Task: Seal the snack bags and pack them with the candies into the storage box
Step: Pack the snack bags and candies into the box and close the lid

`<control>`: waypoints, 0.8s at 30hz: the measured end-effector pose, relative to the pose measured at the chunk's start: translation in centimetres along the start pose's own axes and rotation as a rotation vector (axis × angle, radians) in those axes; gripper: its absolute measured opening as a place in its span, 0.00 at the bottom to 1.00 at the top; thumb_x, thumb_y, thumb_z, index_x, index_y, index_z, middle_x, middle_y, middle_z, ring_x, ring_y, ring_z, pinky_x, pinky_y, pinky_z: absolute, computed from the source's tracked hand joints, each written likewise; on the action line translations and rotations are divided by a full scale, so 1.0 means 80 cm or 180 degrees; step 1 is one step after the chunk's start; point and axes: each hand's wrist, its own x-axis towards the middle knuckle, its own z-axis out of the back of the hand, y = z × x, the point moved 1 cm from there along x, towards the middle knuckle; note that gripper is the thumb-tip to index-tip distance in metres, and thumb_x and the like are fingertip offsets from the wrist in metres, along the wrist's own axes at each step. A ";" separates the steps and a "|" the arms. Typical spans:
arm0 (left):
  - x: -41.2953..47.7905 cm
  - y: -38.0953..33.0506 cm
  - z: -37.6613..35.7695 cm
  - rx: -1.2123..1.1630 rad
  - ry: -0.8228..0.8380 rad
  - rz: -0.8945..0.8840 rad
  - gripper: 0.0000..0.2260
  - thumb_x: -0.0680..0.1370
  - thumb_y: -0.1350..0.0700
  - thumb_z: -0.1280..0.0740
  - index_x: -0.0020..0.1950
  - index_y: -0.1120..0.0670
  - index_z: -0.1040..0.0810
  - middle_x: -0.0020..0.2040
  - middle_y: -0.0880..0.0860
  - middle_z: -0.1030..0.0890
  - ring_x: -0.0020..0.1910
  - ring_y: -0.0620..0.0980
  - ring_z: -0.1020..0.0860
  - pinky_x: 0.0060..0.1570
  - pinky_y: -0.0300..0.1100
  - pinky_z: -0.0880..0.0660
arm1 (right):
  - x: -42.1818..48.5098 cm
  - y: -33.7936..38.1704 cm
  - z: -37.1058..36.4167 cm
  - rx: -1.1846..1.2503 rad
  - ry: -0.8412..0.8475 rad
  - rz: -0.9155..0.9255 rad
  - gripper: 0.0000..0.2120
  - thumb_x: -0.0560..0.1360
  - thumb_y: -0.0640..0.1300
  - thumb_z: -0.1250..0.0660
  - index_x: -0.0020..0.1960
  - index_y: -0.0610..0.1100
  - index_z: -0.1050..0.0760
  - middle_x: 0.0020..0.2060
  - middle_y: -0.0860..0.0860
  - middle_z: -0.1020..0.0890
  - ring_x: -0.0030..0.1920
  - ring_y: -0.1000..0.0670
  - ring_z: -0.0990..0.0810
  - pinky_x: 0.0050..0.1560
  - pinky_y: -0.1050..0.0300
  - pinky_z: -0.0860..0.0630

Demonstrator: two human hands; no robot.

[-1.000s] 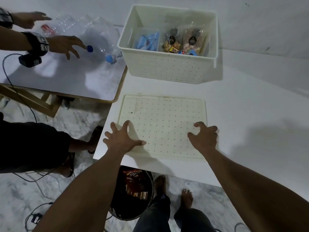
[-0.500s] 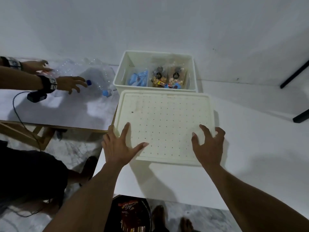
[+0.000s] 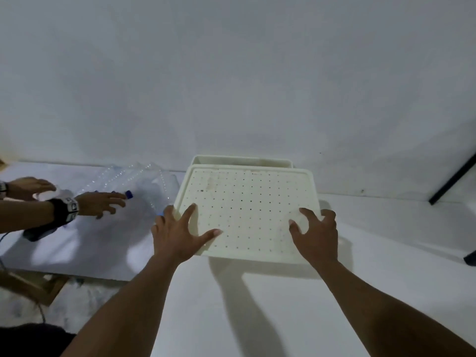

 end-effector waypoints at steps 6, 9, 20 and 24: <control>0.078 -0.005 -0.013 0.0211 0.0108 0.0146 0.48 0.58 0.15 0.49 0.74 0.37 0.38 0.72 0.57 0.37 0.65 0.62 0.33 0.64 0.58 0.35 | 0.079 0.015 -0.049 -0.0026 0.0331 -0.0092 0.22 0.72 0.57 0.30 0.62 0.50 0.22 0.57 0.42 0.29 0.54 0.38 0.24 0.58 0.47 0.27; 0.117 -0.014 -0.023 0.0215 0.0179 0.0161 0.48 0.58 0.15 0.48 0.73 0.37 0.37 0.72 0.57 0.37 0.66 0.62 0.34 0.65 0.58 0.36 | 0.113 0.016 -0.073 -0.0119 0.0466 -0.0175 0.22 0.72 0.58 0.31 0.63 0.51 0.22 0.57 0.42 0.29 0.56 0.39 0.25 0.59 0.47 0.28; 0.178 -0.016 -0.065 0.0328 0.0123 -0.0013 0.46 0.65 0.17 0.50 0.77 0.42 0.42 0.79 0.58 0.45 0.77 0.64 0.46 0.72 0.63 0.44 | 0.154 0.019 -0.122 -0.0583 0.0530 0.0120 0.26 0.74 0.59 0.37 0.68 0.50 0.27 0.60 0.40 0.29 0.61 0.39 0.28 0.58 0.44 0.28; 0.180 -0.012 -0.073 0.0293 0.0458 -0.0204 0.48 0.68 0.19 0.56 0.81 0.44 0.56 0.82 0.53 0.57 0.80 0.56 0.61 0.77 0.59 0.58 | 0.155 0.018 -0.129 -0.0945 0.0611 0.0294 0.28 0.77 0.60 0.46 0.72 0.49 0.32 0.69 0.34 0.31 0.68 0.35 0.30 0.63 0.40 0.30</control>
